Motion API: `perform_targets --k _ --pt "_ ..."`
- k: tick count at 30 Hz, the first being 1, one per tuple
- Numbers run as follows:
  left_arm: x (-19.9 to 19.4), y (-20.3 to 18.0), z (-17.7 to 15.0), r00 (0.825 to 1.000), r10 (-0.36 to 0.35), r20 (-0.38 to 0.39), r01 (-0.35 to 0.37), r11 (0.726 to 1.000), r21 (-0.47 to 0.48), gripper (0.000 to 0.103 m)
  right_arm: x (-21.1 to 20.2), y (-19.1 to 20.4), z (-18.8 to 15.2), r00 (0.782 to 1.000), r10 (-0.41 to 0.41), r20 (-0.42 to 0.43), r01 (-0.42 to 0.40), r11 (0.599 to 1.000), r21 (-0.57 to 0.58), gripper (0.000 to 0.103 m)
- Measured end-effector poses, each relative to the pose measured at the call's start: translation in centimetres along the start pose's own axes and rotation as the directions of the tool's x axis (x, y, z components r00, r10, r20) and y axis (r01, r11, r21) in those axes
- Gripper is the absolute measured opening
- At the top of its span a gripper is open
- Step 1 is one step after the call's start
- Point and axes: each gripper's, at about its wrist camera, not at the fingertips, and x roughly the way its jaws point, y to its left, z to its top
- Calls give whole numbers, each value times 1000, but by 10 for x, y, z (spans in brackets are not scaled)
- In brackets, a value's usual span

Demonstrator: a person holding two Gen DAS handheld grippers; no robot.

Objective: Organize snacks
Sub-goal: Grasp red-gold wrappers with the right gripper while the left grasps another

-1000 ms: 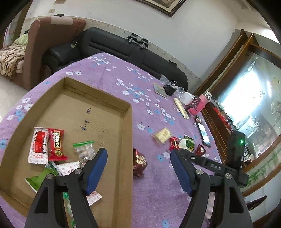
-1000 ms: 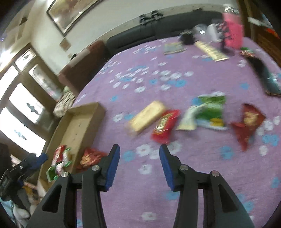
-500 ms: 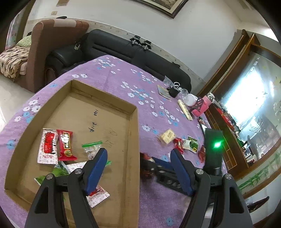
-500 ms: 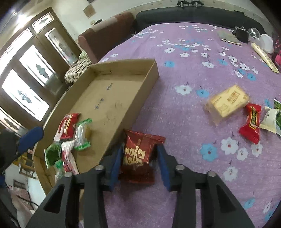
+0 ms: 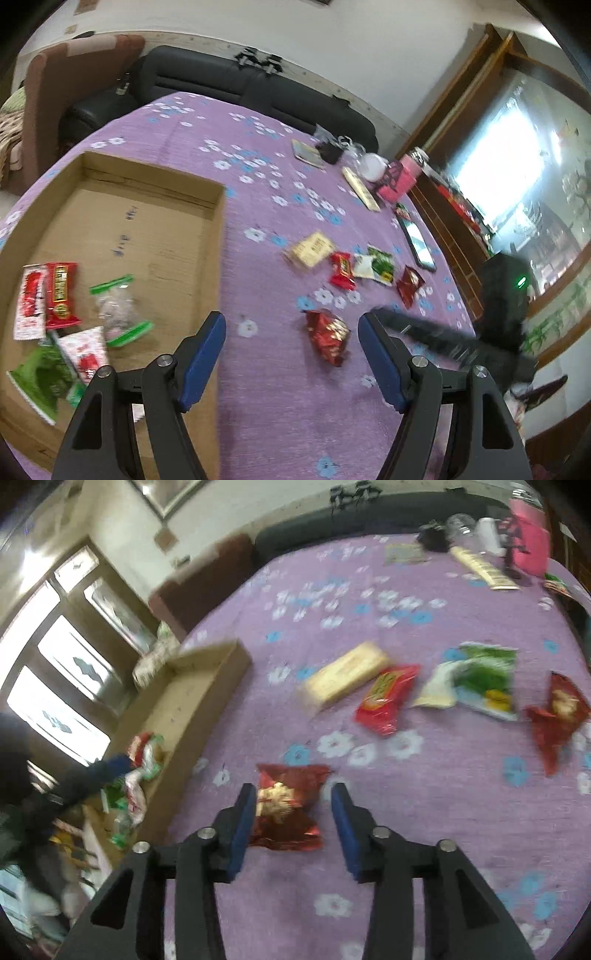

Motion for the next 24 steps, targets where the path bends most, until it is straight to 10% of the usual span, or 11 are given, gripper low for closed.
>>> perform_targets --k 10,24 --pt "43 -33 -16 994 -1 -109 7 998 59 77 -61 -128 19 946 -301 121 252 917 310 47" --pt "85 -56 -20 982 88 -165 -65 988 142 77 -9 -130 40 909 -402 112 368 899 238 35"
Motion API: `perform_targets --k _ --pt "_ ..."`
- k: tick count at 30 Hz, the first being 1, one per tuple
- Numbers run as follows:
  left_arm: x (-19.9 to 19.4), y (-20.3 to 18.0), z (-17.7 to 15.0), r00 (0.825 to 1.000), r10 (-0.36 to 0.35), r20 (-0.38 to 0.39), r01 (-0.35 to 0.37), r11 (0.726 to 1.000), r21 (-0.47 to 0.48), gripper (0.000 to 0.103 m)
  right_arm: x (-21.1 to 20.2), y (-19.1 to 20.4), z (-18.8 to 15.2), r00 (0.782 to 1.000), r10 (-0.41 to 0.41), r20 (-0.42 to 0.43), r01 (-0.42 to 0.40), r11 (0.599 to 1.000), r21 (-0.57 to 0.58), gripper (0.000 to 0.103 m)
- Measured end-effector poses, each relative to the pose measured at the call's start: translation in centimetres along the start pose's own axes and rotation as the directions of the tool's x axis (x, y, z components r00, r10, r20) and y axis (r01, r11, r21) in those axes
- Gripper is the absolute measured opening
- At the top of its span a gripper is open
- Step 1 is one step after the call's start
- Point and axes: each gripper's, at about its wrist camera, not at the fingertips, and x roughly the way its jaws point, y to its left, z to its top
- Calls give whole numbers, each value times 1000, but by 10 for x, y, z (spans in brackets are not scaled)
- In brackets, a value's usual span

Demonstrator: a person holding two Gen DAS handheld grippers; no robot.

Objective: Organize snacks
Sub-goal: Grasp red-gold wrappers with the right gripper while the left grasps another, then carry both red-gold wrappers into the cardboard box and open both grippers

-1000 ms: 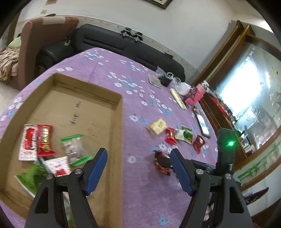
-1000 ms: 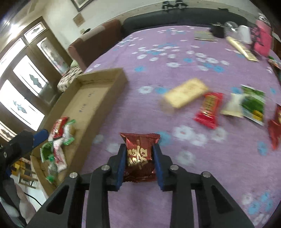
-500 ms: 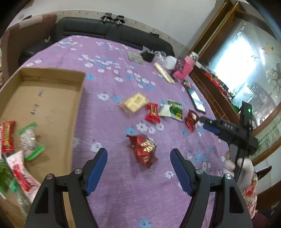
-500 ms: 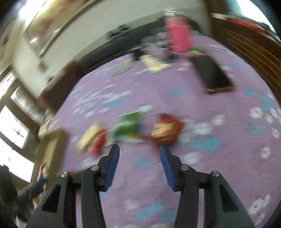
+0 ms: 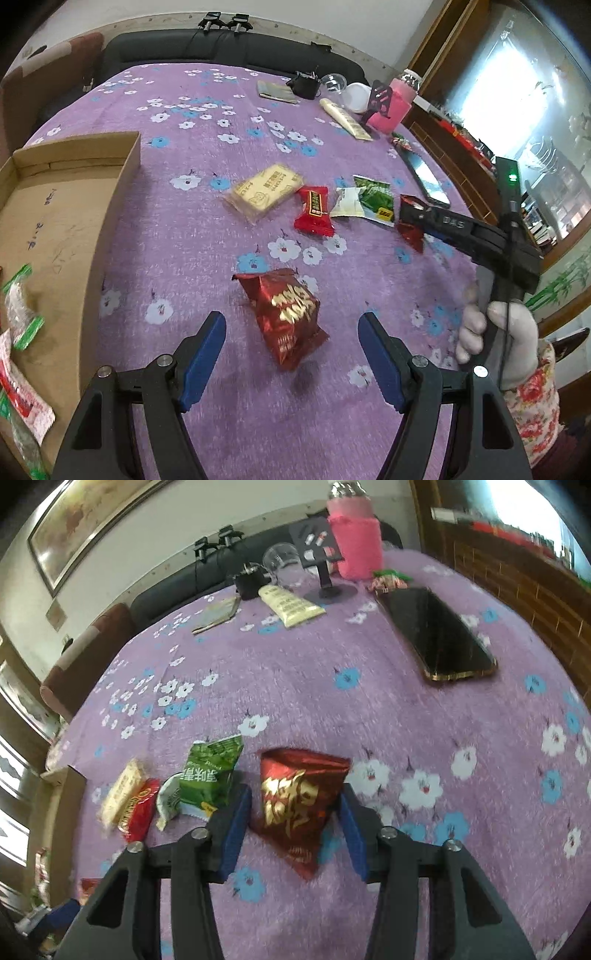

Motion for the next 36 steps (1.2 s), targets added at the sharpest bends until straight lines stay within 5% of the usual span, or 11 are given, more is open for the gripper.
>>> perform_targets --k 8,10,11,19,25,30,36 --pt "23 -15 3 997 74 13 -75 993 90 76 -9 -11 -4 998 53 22 -54 998 41 30" --pt "27 -19 2 991 131 38 -135 982 132 44 -12 -10 -5 998 57 31 -58 998 37 30" --pt "27 -19 3 990 137 42 -142 980 140 40 -13 -9 -6 998 59 36 -60 998 35 30" --pt "-8 3 5 995 24 101 -27 999 37 38 -22 -9 -8 995 62 83 -64 998 24 30" --pt "-63 27 8 981 -28 193 34 999 -25 39 -30 -3 -12 993 64 98 -66 998 10 30" --pt "-114 68 15 963 -11 268 34 996 -81 39 -56 21 -19 979 186 77 -187 982 1 30" --pt "-153 120 35 949 81 305 -45 991 -123 39 -100 93 -13 947 310 80 -299 946 -126 30"
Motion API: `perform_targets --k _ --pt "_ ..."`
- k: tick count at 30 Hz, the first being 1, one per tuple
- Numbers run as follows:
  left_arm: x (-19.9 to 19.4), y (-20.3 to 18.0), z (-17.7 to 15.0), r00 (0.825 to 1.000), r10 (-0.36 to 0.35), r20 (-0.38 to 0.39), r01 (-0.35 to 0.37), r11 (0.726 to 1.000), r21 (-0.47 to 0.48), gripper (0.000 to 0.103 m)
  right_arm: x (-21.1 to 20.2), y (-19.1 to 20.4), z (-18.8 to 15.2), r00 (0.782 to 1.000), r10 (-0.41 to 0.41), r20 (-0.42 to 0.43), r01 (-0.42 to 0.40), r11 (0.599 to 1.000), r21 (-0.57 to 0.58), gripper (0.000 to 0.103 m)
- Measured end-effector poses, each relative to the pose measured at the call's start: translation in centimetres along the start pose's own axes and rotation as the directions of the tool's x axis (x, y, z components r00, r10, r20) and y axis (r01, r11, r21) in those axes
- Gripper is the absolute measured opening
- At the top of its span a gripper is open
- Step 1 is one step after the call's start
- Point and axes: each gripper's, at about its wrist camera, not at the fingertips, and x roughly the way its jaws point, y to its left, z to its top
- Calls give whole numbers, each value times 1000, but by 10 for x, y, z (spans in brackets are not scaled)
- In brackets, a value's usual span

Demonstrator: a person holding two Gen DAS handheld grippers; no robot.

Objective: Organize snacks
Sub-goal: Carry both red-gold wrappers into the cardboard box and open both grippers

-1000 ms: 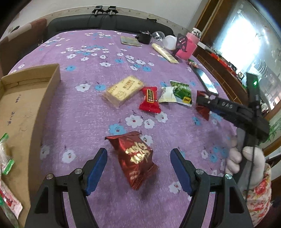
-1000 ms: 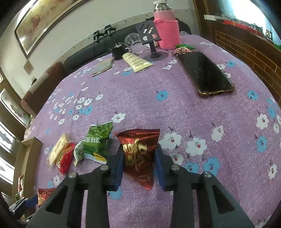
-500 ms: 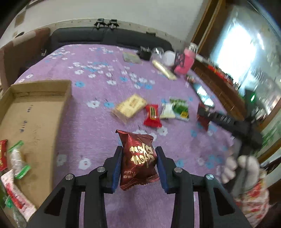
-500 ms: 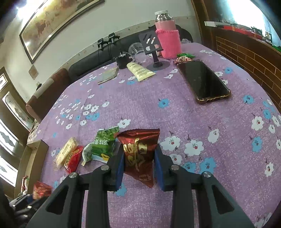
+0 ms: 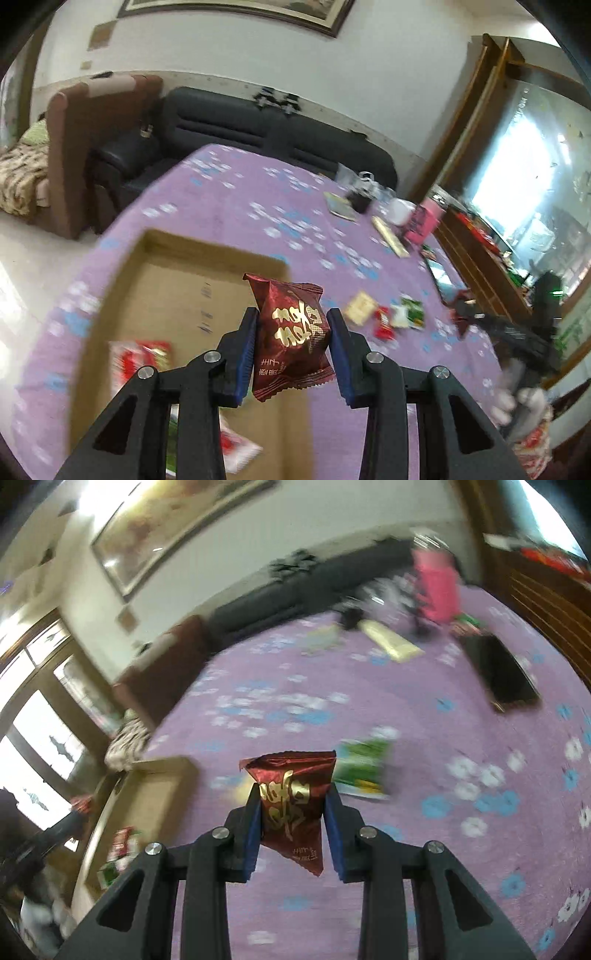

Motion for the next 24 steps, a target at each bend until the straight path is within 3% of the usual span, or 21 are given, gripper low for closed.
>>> perform_targets --k 5,10,13,19,24 --pt "2 31 23 998 56 5 -56 998 -1 39 -5 83 25 994 106 25 -102 987 -124 30" --pt "28 59 28 993 109 -40 -109 994 -22 39 34 155 34 982 177 -60 -185 963 -196 30" --pt "45 79 22 990 118 -82 -123 991 -60 39 80 184 22 971 173 -164 -205 957 -204 30" --pt "72 112 7 979 130 -156 -151 980 -132 39 171 215 -26 940 87 -329 -177 951 -254 30" --pt "74 122 2 980 101 -169 -130 977 -170 39 206 226 -50 915 64 -398 -180 948 -262 30"
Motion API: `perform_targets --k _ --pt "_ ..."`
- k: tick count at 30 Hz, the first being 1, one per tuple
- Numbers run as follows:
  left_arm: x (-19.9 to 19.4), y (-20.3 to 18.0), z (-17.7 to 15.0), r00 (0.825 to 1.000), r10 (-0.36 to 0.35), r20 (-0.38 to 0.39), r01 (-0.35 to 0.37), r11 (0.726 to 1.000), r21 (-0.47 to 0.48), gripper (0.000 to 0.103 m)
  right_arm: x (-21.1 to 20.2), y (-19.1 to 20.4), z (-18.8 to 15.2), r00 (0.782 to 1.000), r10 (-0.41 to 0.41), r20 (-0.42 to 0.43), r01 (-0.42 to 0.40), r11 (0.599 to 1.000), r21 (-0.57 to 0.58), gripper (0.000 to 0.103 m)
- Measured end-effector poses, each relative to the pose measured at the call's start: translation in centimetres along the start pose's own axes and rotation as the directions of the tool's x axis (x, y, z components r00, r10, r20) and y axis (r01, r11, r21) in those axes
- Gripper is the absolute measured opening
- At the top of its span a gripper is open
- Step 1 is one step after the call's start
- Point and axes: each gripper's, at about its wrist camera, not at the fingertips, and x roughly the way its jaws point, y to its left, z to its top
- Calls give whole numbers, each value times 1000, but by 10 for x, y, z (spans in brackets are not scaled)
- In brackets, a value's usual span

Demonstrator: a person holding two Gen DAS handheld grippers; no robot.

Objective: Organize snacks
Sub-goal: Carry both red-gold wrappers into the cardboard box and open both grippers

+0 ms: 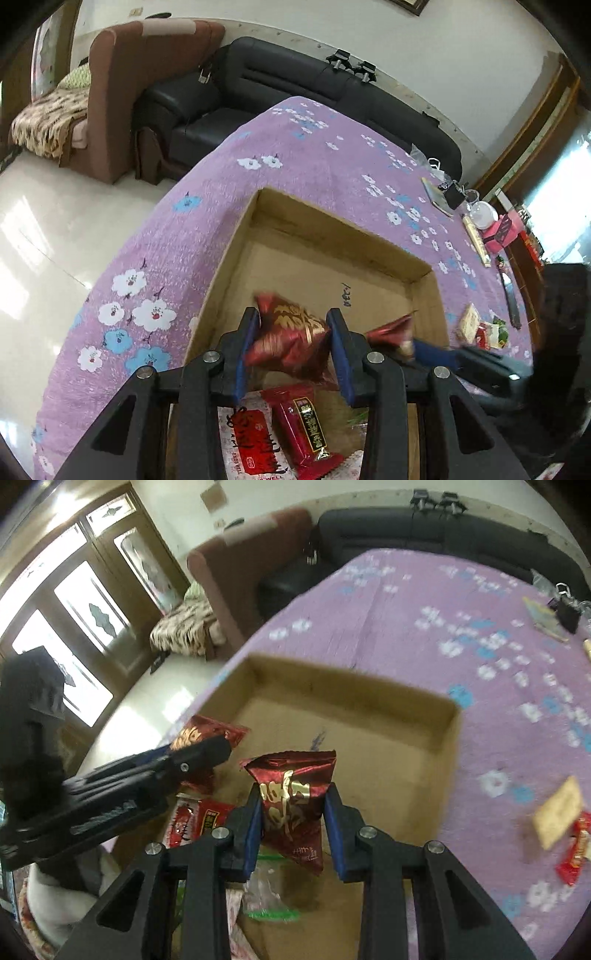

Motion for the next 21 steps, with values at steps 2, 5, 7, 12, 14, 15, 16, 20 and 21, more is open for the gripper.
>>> perform_targets --k 2,5,7,12,14,15,16,20,21 --pt "-2 1 1 1000 -5 6 5 1000 -4 40 6 6 -1 1000 -3 -7 3 1000 -7 30" --pt "-5 1 2 1000 -18 16 18 1000 -6 42 6 8 0 1000 -4 -2 4 1000 -3 33" --pt "-11 1 2 999 -28 31 29 999 -18 54 -2 8 0 1000 7 13 -7 1000 -1 39" --pt "-33 -4 0 995 -53 81 57 997 -48 62 -37 1 2 996 -5 85 6 1000 -8 46" --pt "-47 -11 -2 992 -60 115 67 996 -52 66 -54 -7 0 993 -8 116 8 1000 0 47" --pt "-54 -15 -3 989 -65 133 72 996 -49 69 -64 -13 -2 991 -13 135 12 1000 6 47" --pt "-64 -22 -4 985 -70 157 77 996 -39 73 -73 -19 -4 988 -20 150 18 1000 11 48" --pt "-96 -54 -10 965 -80 250 84 996 -4 93 -112 -57 -16 975 -62 214 48 996 71 52" --pt "-102 -60 -12 958 -99 271 103 995 0 99 -121 -70 -20 972 -69 226 48 994 97 52"
